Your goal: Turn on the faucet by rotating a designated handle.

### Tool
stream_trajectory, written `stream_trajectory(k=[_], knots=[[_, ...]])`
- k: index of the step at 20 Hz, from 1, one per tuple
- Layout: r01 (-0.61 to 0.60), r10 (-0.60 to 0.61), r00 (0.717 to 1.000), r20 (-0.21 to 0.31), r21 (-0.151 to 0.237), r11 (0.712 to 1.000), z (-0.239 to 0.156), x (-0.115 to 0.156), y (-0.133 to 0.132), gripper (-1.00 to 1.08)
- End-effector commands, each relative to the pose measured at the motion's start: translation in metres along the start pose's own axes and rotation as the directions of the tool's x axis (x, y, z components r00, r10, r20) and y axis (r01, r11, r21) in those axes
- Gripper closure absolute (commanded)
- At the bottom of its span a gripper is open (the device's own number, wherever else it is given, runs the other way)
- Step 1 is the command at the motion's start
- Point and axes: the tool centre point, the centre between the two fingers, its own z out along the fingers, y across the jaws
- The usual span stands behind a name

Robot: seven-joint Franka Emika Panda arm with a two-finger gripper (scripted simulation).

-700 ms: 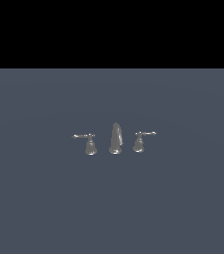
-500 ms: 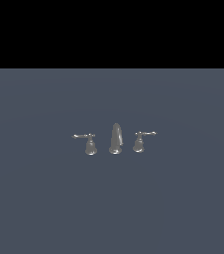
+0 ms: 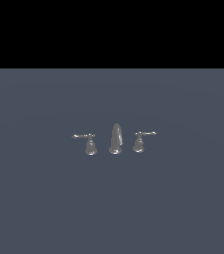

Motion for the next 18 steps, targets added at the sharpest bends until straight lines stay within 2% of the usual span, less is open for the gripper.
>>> stream_trajectory(k=[1,9,18], knots=[[-0.033,0.033,0.999,0.002,-0.002,0.999,0.010,0.002,-0.006,1.08],[-0.184,0.184,0.983,0.010,-0.009,0.983,0.057,0.012,-0.035,1.08],[-0.368,0.368,0.930,0.019,-0.019,0.930,0.116,0.031,-0.069,1.08]])
